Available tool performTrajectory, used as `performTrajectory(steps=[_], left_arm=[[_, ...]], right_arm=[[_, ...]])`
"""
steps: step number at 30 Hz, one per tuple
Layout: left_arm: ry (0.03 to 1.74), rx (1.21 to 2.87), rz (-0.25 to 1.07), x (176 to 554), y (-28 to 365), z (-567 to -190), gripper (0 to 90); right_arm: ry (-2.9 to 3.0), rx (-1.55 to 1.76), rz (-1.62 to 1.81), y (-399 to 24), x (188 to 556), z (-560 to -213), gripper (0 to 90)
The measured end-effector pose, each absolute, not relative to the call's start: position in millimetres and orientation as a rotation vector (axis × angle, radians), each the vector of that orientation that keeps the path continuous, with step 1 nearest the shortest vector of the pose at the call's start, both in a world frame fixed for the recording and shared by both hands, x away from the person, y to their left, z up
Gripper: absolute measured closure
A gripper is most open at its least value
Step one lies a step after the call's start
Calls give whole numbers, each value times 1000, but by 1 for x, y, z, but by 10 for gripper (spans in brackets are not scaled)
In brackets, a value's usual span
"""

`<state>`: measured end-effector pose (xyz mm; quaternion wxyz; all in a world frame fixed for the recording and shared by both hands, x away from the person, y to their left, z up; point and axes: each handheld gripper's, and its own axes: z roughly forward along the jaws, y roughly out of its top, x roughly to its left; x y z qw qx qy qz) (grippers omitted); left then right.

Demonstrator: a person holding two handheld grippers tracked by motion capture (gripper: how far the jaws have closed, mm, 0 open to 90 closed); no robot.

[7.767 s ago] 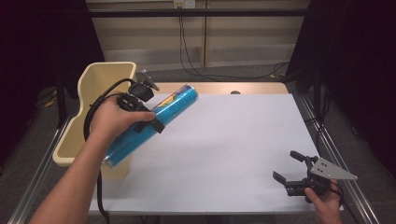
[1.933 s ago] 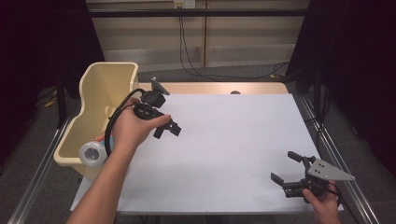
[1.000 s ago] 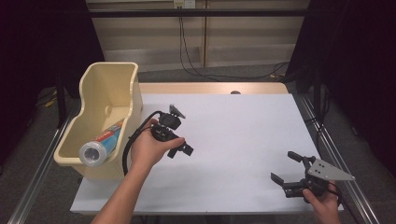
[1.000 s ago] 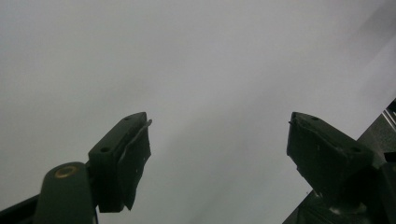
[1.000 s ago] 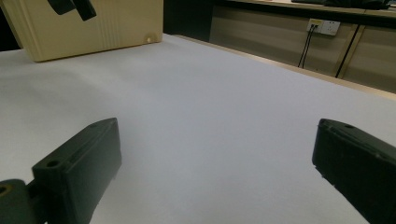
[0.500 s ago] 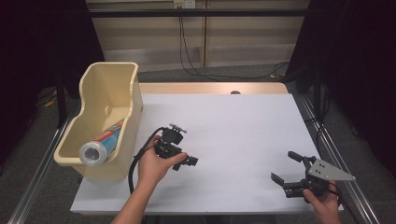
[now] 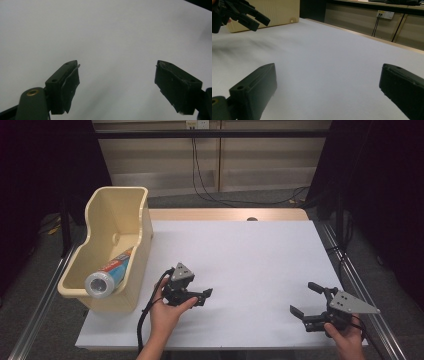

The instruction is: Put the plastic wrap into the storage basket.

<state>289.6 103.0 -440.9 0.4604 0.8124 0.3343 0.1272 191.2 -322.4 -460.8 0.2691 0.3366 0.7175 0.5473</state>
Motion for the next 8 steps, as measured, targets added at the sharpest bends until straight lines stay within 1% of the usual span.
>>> performTrajectory(steps=[3, 8], left_arm=[[790, 1915, 389, 285, 107, -444, 197], [780, 1885, 402, 284, 110, -445, 190]], right_arm=[[1934, 906, 1476, -322, 191, -461, 9], [1934, 906, 1475, -322, 191, -461, 9]])
